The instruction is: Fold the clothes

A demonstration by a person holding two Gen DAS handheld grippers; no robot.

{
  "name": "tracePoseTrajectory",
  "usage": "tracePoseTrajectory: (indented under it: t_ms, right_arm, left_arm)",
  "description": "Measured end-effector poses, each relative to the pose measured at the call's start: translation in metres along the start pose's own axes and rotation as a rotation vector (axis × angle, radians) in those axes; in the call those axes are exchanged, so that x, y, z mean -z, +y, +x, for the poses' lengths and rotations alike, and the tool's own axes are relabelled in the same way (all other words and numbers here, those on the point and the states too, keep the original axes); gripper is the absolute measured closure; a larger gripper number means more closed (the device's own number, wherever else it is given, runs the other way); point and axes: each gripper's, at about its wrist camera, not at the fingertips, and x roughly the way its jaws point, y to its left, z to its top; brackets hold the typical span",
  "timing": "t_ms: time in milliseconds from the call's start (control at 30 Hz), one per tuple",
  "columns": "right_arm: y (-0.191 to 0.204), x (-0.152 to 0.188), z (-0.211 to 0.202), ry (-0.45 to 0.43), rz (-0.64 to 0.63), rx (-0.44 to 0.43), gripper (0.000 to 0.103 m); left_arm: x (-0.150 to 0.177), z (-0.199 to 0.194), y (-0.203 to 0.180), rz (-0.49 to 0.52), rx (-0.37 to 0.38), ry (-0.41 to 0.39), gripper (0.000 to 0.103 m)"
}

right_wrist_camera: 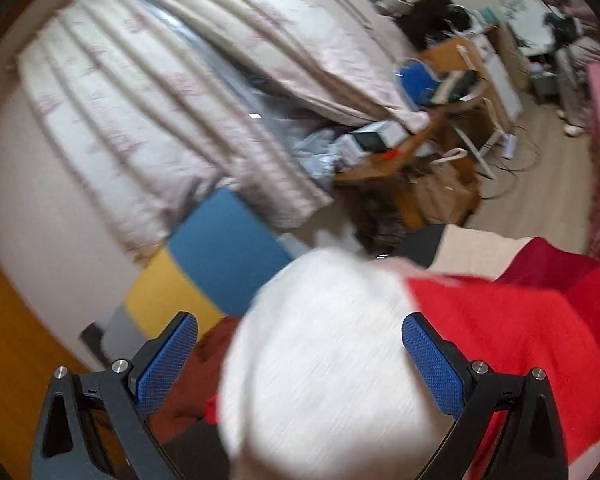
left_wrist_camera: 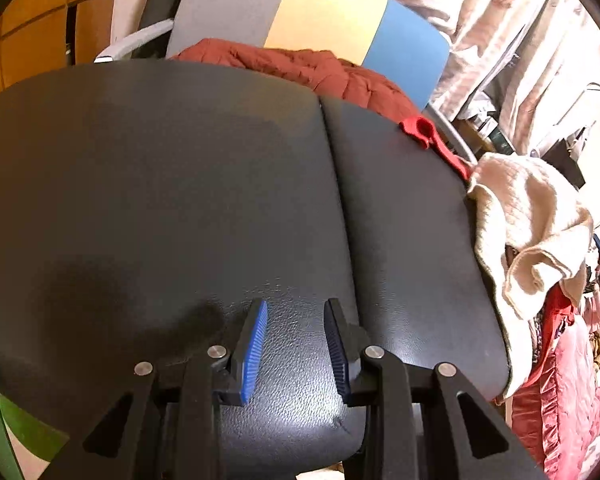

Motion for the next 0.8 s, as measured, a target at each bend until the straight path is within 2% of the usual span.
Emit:
tracePoseTrajectory:
  t_ms: [133, 267, 367, 400, 500, 700, 800]
  right_arm:
    - [-0.014, -0.014, 0.038, 0.083, 0.025, 0.013, 0.000]
    - [0.010, 0.003, 0.050, 0.129, -0.033, -0.112, 0.000]
    - [0.046, 0.032, 0.044, 0.102, -0.135, -0.191, 0.000]
    - [0.058, 0.044, 0.043, 0.101, -0.171, -0.219, 0.000]
    - [0.087, 0.091, 0.053, 0.188, -0.266, -0.288, 0.000]
    - [0.119, 0.213, 0.092, 0.482, -0.297, -0.368, 0.000]
    - [0.141, 0.275, 0.098, 0.605, -0.302, -0.429, 0.000]
  left_arm:
    - [-0.007, 0.010, -0.008, -0.005, -0.018, 0.020, 0.074]
    - [-0.012, 0.016, -0.016, 0.011, -0.010, 0.028, 0.074]
    - [-0.012, 0.020, -0.022, 0.017, 0.012, 0.043, 0.074]
    - [-0.011, 0.022, -0.024, 0.019, 0.021, 0.047, 0.074]
    - [-0.008, 0.018, -0.031, 0.031, 0.049, 0.039, 0.074]
    - [0.007, -0.001, -0.032, 0.029, 0.082, 0.007, 0.074]
    - [0.015, -0.017, -0.023, 0.030, 0.063, -0.023, 0.074]
